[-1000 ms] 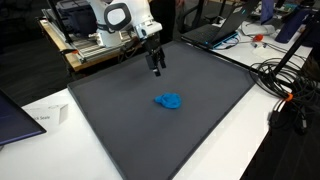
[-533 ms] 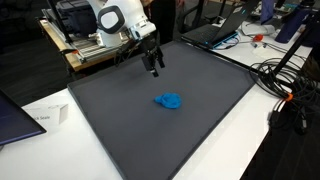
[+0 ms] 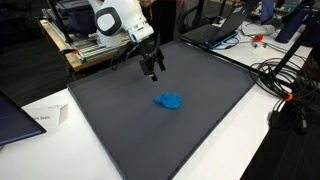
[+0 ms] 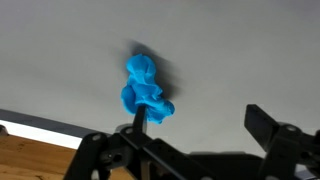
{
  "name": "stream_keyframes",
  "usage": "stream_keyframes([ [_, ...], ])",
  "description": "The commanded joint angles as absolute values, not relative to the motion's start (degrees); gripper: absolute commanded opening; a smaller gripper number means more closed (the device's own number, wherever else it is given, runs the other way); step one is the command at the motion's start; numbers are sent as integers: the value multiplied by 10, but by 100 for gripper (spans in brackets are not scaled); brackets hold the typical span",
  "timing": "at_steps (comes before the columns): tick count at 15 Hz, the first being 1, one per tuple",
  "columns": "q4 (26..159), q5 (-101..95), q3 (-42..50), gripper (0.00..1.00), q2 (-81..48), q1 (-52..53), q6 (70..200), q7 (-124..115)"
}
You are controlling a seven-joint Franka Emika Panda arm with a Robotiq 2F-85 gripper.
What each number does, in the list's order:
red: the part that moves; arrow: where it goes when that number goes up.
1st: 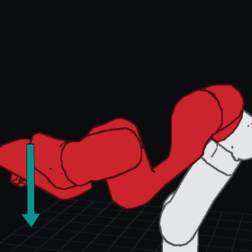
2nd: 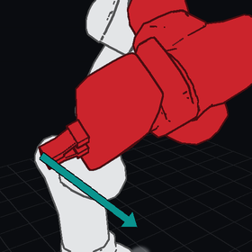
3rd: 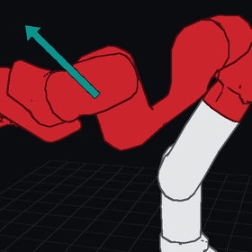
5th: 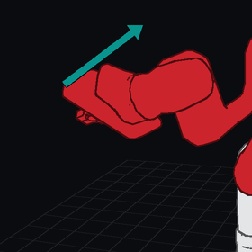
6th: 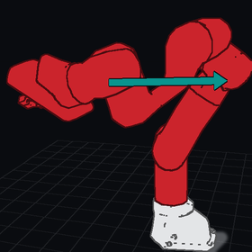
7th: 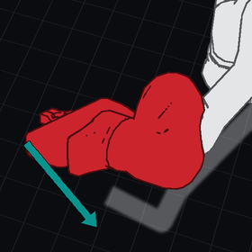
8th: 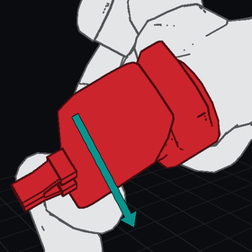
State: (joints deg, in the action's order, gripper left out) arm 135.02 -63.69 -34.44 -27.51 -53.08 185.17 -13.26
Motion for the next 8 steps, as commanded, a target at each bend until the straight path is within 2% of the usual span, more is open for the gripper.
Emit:
stream_keyframes([
  [1,1310,-580,-493,100,-354,-671,1763,-28],
  [5,1250,-467,-643,100,-428,-796,1604,132],
  [8,1190,-408,-698,100,-469,-827,1487,222],
])
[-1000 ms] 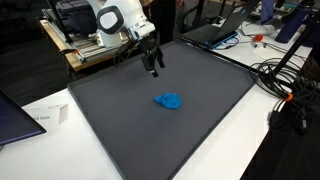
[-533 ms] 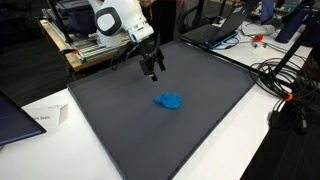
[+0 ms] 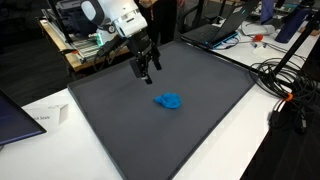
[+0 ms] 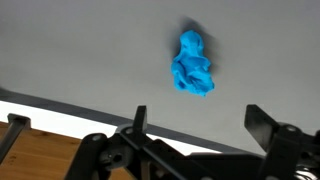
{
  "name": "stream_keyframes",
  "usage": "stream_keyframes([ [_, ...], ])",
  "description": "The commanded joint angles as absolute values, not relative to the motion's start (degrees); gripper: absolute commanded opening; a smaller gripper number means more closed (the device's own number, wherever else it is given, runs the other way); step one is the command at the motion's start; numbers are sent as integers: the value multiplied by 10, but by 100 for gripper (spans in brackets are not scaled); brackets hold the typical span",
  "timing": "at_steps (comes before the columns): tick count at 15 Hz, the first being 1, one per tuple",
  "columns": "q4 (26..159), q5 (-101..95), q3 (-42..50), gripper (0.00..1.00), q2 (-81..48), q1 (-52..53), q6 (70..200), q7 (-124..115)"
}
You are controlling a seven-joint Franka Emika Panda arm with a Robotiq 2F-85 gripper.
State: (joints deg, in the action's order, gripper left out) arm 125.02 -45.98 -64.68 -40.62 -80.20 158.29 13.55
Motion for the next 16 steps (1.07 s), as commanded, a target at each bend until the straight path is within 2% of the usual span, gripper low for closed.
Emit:
stream_keyframes([
  [1,1169,-393,-708,100,-480,-828,1455,243],
  [2,1156,-310,-682,100,-444,-801,1453,299],
  [8,1055,-118,-629,100,-422,-716,1342,404],
  [16,958,-31,-416,100,-335,-502,1258,374],
])
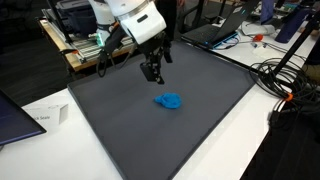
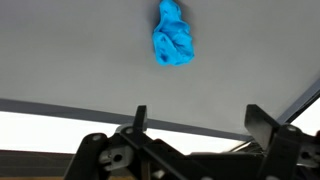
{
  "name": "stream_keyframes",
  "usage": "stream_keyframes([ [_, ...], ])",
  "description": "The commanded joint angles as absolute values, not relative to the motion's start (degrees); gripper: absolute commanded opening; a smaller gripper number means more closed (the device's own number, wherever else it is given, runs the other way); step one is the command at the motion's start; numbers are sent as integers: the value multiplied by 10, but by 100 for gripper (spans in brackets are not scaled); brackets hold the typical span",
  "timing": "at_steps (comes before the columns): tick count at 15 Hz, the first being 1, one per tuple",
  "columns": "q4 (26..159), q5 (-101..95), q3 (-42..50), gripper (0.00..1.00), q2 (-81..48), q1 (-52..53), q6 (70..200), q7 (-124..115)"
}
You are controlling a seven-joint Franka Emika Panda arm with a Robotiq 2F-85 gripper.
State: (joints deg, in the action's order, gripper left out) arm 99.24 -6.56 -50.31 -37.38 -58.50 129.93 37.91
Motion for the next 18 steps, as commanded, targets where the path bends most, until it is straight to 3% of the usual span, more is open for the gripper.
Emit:
stream_keyframes([
  [1,948,-25,-381,100,-327,-469,1250,371],
  [9,881,-17,-117,100,-324,-207,1197,340],
  [18,813,-19,-40,100,-366,-98,1132,259],
])
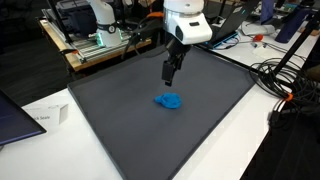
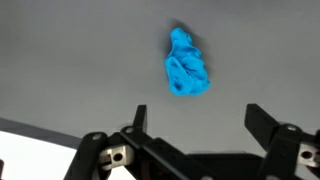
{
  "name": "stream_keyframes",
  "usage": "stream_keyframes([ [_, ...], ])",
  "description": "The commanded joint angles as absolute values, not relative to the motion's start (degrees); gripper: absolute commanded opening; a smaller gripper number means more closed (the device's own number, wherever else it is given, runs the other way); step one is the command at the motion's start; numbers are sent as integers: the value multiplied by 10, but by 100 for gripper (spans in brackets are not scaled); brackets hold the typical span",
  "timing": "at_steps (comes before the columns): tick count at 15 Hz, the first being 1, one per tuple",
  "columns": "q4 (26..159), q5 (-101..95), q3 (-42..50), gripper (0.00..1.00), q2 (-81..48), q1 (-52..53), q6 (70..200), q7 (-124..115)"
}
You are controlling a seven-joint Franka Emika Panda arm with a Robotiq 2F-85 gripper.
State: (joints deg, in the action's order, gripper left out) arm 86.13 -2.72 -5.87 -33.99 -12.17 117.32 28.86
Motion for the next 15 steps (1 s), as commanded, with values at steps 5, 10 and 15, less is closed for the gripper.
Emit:
stream_keyframes([
  [5,737,-21,-26,100,-408,-67,1063,171],
  [10,664,-38,-6,100,-458,-29,1013,84],
  [15,591,-68,16,100,-509,14,953,19],
])
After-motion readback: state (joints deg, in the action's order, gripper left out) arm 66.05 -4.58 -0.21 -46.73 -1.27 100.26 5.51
